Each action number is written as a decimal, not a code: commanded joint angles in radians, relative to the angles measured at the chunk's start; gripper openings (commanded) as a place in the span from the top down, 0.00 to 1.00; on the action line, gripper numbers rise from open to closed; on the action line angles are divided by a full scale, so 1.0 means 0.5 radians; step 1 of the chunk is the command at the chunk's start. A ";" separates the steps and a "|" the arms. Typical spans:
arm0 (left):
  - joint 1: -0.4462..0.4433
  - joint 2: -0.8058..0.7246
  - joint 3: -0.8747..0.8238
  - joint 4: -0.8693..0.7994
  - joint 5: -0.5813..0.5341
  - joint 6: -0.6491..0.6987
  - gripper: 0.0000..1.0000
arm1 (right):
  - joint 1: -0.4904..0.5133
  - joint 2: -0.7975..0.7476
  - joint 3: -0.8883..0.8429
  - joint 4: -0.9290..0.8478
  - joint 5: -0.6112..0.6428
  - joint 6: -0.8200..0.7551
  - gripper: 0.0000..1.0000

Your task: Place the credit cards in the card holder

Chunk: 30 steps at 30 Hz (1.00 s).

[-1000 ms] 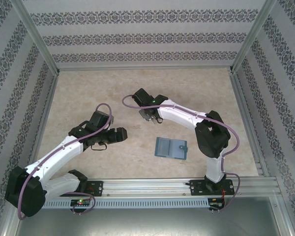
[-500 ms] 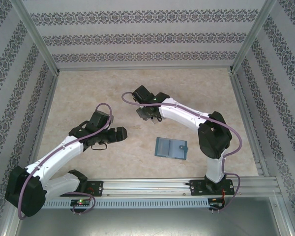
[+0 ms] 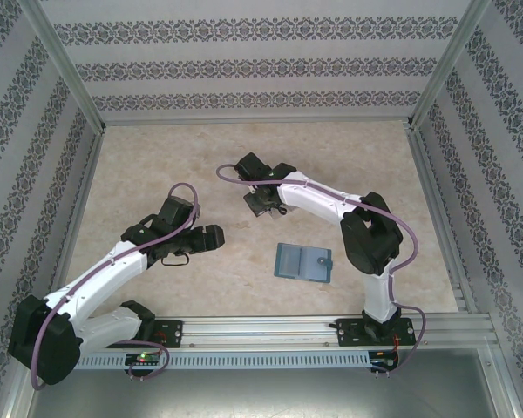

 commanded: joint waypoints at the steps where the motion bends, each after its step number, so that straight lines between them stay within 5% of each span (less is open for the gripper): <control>1: 0.002 0.023 -0.015 -0.025 0.010 0.015 0.16 | 0.012 -0.030 0.037 -0.075 0.013 0.033 0.97; 10: -0.001 0.000 -0.042 0.048 0.115 0.011 0.18 | 0.014 -0.289 -0.073 0.048 -0.039 0.079 1.00; 17: -0.041 -0.123 -0.179 0.245 0.319 0.016 0.18 | -0.019 -0.684 -0.498 0.363 -0.164 0.161 1.00; 23: -0.334 -0.157 -0.305 0.644 0.361 -0.073 0.15 | -0.062 -1.145 -0.887 0.269 -0.469 0.446 1.00; 30: -0.558 0.237 -0.186 0.750 0.336 0.009 0.17 | -0.326 -1.996 -1.720 0.371 -0.955 0.911 1.00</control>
